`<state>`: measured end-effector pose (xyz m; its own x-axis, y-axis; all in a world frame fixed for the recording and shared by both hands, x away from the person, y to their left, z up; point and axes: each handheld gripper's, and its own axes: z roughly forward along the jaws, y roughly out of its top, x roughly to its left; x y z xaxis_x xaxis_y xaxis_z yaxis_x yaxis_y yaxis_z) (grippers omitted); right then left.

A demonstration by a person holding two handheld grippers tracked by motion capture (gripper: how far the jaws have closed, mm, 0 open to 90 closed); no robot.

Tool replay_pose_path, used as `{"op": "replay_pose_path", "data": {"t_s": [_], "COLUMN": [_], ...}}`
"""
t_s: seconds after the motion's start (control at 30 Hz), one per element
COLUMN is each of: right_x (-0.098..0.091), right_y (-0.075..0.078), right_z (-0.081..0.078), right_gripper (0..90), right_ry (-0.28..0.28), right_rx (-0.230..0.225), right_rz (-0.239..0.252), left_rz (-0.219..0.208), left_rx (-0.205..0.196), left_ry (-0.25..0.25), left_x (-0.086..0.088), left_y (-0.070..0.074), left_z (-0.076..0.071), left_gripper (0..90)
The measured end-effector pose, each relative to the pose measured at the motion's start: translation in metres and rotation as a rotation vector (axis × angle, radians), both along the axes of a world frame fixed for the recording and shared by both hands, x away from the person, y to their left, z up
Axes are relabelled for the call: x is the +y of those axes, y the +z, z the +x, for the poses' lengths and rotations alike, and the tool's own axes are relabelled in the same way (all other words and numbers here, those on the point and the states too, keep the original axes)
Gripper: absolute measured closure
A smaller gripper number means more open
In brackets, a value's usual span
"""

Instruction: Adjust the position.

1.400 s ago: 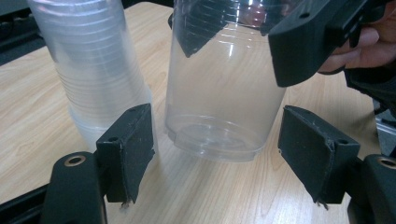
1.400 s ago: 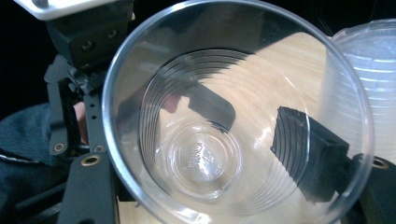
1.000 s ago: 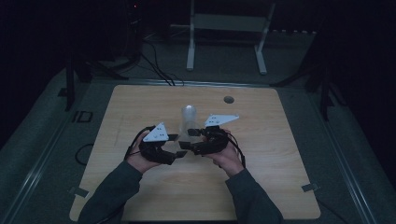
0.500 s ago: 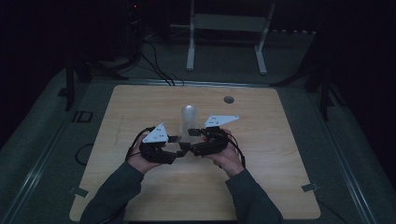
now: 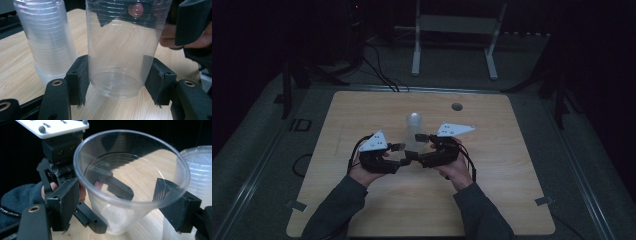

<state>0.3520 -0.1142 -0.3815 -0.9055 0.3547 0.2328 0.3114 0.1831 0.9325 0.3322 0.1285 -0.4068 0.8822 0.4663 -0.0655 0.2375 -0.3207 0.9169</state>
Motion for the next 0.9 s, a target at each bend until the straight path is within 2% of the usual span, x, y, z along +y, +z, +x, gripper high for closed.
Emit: {"op": "replay_pose_path", "data": {"t_s": [0.27,0.37,0.6,0.9], "right_x": [-0.001,-0.003,-0.002,0.000], "right_y": [0.001,0.003,0.005,0.006], "right_z": [0.000,0.000,0.000,0.001], "right_gripper": [21.6,23.0,23.5,26.2], "right_ry": [-0.024,-0.031,-0.035,-0.032], "right_rx": [-0.019,-0.026,-0.035,-0.036], "right_rz": [0.040,0.077,0.112,0.115], "left_rz": [-0.042,-0.070,-0.129,-0.159], "left_rx": [0.009,0.015,0.039,0.061], "left_ry": [-0.007,-0.010,-0.026,-0.044], "left_x": [-0.001,-0.001,0.000,0.000], "left_y": [-0.004,-0.004,-0.008,-0.013], "left_z": [0.000,0.000,0.000,0.001], "left_gripper": [41.1,41.0,41.1,41.1]}}
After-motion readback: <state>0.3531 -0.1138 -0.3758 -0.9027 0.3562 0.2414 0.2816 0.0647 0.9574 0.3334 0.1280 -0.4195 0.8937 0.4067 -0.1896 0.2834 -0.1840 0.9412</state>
